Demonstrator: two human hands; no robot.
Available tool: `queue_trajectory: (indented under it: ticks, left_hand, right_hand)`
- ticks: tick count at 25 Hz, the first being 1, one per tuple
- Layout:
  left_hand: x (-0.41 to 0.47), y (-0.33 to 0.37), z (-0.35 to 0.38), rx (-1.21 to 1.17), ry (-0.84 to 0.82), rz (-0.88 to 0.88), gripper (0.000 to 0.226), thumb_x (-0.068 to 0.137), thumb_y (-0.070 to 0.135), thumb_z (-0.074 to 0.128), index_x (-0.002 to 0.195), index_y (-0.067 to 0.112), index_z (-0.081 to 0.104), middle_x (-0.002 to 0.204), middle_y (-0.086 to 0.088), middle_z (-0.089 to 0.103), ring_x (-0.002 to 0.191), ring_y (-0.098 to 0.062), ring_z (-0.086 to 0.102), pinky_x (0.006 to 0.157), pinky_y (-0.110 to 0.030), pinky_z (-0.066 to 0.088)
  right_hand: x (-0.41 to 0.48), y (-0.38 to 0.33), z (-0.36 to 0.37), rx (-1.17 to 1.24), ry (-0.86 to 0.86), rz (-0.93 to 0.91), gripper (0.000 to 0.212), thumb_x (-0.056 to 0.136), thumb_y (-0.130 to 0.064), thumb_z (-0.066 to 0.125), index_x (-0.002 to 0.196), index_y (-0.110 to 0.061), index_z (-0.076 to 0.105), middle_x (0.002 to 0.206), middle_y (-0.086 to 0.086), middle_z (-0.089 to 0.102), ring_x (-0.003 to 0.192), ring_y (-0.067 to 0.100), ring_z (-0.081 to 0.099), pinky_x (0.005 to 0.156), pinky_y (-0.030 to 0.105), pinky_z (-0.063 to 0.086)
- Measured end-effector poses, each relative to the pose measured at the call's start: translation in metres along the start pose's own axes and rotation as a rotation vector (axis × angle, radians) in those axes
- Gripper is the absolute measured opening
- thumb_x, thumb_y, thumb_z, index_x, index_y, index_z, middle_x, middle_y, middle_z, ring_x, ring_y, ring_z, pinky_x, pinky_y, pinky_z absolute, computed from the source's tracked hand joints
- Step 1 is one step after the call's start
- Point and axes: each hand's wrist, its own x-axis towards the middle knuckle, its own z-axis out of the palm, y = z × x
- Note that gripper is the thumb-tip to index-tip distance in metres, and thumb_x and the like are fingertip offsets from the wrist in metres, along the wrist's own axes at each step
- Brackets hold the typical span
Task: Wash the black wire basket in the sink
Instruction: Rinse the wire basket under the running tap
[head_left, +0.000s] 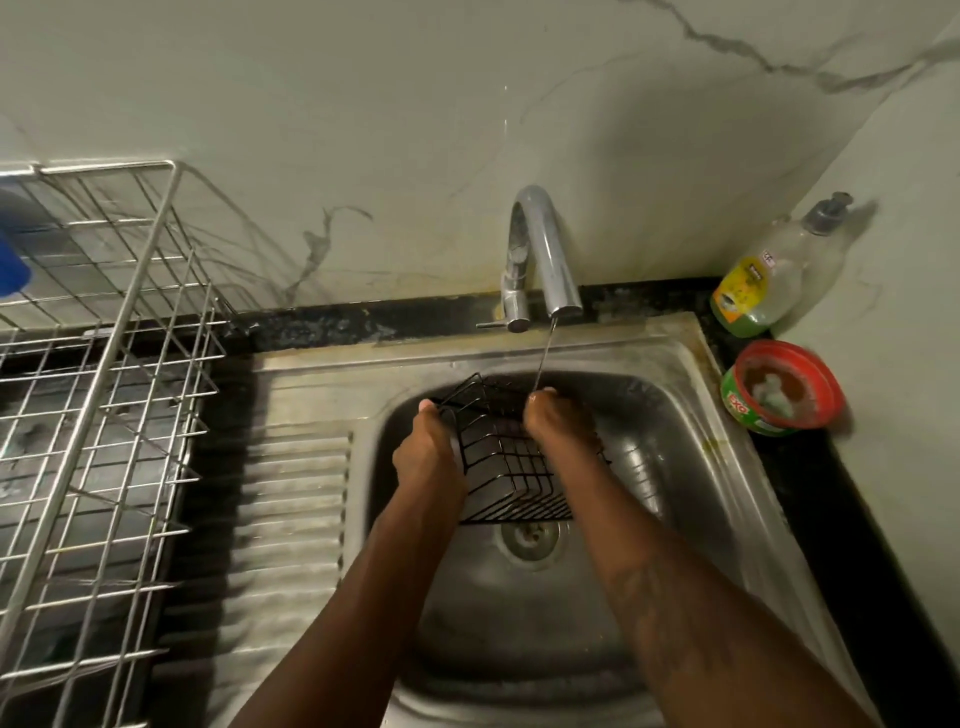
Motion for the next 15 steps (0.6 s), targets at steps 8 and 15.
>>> queue_trajectory:
  ticks: [8, 15]
  left_hand:
    - [-0.016, 0.010, -0.006, 0.033, 0.083, 0.036, 0.067, 0.095, 0.053, 0.056, 0.143, 0.006, 0.050, 0.137, -0.016, 0.057, 0.109, -0.034, 0.059, 0.081, -0.040, 0.048]
    - [-0.017, 0.011, -0.002, -0.045, 0.091, 0.000, 0.078, 0.088, 0.055, 0.064, 0.147, 0.009, 0.044, 0.139, -0.015, 0.055, 0.117, -0.036, 0.057, 0.090, -0.040, 0.047]
  right_hand:
    - [-0.040, -0.034, 0.025, 0.042, -0.114, -0.160, 0.081, 0.101, -0.064, 0.010, 0.162, -0.011, 0.003, 0.170, 0.010, -0.002, 0.156, 0.030, 0.002, 0.123, 0.059, 0.001]
    - [0.042, 0.015, 0.006, 0.087, -0.103, 0.030, 0.065, 0.105, -0.045, 0.018, 0.140, -0.003, 0.051, 0.146, 0.024, 0.049, 0.133, 0.040, 0.047, 0.114, 0.048, 0.034]
